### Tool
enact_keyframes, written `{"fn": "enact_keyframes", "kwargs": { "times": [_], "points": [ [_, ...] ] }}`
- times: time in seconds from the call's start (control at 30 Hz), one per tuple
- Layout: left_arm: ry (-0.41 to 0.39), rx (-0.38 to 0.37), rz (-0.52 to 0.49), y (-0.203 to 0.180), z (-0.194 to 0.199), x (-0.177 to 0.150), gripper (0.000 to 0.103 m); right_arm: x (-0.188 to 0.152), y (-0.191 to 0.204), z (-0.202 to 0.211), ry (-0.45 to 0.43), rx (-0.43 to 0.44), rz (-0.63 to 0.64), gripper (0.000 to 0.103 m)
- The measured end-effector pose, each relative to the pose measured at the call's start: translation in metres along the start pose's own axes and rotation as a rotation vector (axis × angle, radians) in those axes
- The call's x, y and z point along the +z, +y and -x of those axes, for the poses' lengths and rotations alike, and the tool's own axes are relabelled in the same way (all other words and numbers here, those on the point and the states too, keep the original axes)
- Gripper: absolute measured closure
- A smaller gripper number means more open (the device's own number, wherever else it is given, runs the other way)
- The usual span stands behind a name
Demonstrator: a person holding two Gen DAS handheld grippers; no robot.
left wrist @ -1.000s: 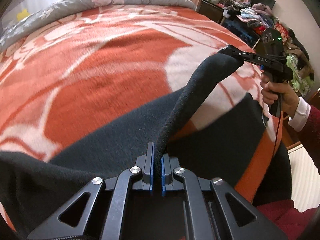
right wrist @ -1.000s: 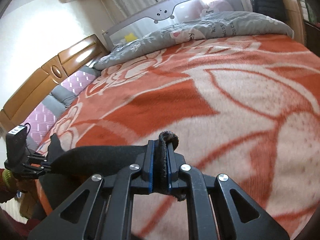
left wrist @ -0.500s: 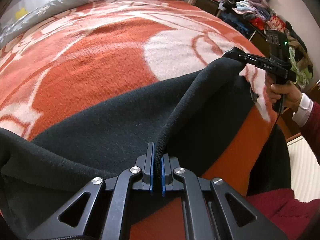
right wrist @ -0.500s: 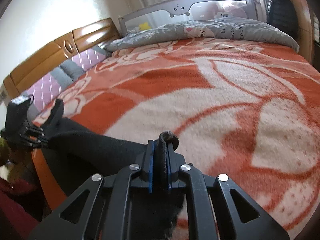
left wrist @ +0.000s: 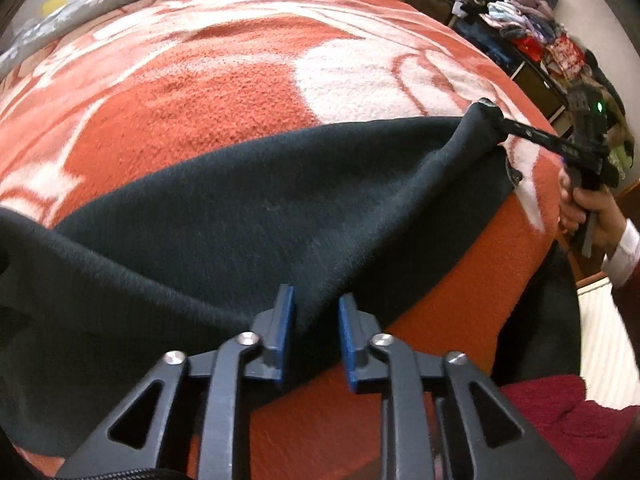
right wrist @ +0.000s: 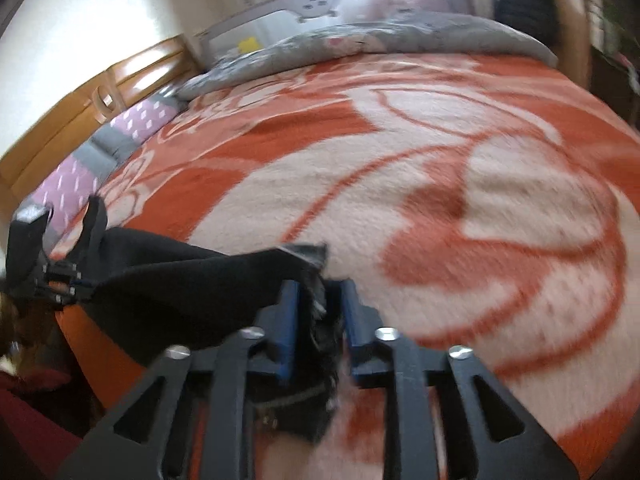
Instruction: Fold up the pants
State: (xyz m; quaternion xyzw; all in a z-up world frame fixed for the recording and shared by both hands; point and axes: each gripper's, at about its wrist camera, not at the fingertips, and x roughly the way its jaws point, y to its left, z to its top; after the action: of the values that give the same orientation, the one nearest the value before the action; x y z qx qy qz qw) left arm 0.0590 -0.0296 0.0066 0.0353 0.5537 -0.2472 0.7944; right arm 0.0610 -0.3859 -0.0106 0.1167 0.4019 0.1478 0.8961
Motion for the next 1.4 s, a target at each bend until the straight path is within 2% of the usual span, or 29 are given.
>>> {"fn": "enact_keyframes", "kwargs": {
  "times": [0.03,0.07,0.13,0.23,0.33,0.53,0.73,0.83,0.93,1.0,1.03,1.07,1.1,1.17,1.23,1.4],
  "points": [
    [0.002,-0.012,0.016,0.000,0.003,-0.002,0.062,-0.004,-0.001,0.006,-0.008,-0.003,-0.034,0.047],
    [-0.001,-0.023,0.032,0.001,0.007,-0.004,0.058,-0.008,-0.001,0.013,-0.023,-0.003,-0.069,0.047],
    [-0.010,-0.028,0.058,0.004,0.014,-0.008,0.057,-0.014,0.003,0.023,-0.043,-0.005,-0.118,0.047],
    [-0.015,-0.016,0.123,0.015,0.026,-0.014,0.047,-0.022,0.016,0.031,-0.061,-0.013,-0.176,0.047],
    [-0.020,0.012,0.209,0.034,0.035,-0.017,0.046,-0.027,0.033,0.032,-0.063,0.011,-0.237,0.047],
    [0.040,0.097,0.450,0.091,0.041,-0.009,0.045,-0.022,0.057,0.014,-0.020,0.032,-0.381,0.047],
    [0.095,0.150,0.615,0.134,0.037,0.020,0.044,-0.004,0.072,-0.020,0.131,-0.090,-0.515,0.047],
    [0.113,0.158,0.673,0.148,0.033,0.036,0.043,0.003,0.080,-0.030,0.141,-0.106,-0.524,0.047],
    [0.132,0.197,0.674,0.157,0.028,0.047,0.044,0.010,0.082,-0.039,0.147,-0.147,-0.528,0.047],
    [0.137,0.230,0.649,0.159,0.024,0.048,0.053,0.011,0.079,-0.041,0.146,-0.170,-0.528,0.047],
    [0.138,0.251,0.630,0.159,0.023,0.047,0.062,0.010,0.077,-0.042,0.148,-0.175,-0.525,0.047],
    [0.138,0.274,0.611,0.157,0.022,0.044,0.071,0.008,0.074,-0.041,0.143,-0.181,-0.520,0.053],
    [0.134,0.288,0.594,0.156,0.020,0.042,0.075,0.006,0.072,-0.041,0.143,-0.193,-0.509,0.059],
    [0.107,0.289,0.575,0.154,0.022,0.031,0.088,0.000,0.065,-0.039,0.151,-0.198,-0.500,0.081],
    [0.080,0.277,0.566,0.153,0.028,0.019,0.094,-0.009,0.059,-0.034,0.143,-0.187,-0.499,0.092],
    [0.007,0.234,0.556,0.147,0.046,-0.006,0.098,-0.021,0.053,-0.025,0.098,-0.121,-0.535,0.096]
  ]
}}
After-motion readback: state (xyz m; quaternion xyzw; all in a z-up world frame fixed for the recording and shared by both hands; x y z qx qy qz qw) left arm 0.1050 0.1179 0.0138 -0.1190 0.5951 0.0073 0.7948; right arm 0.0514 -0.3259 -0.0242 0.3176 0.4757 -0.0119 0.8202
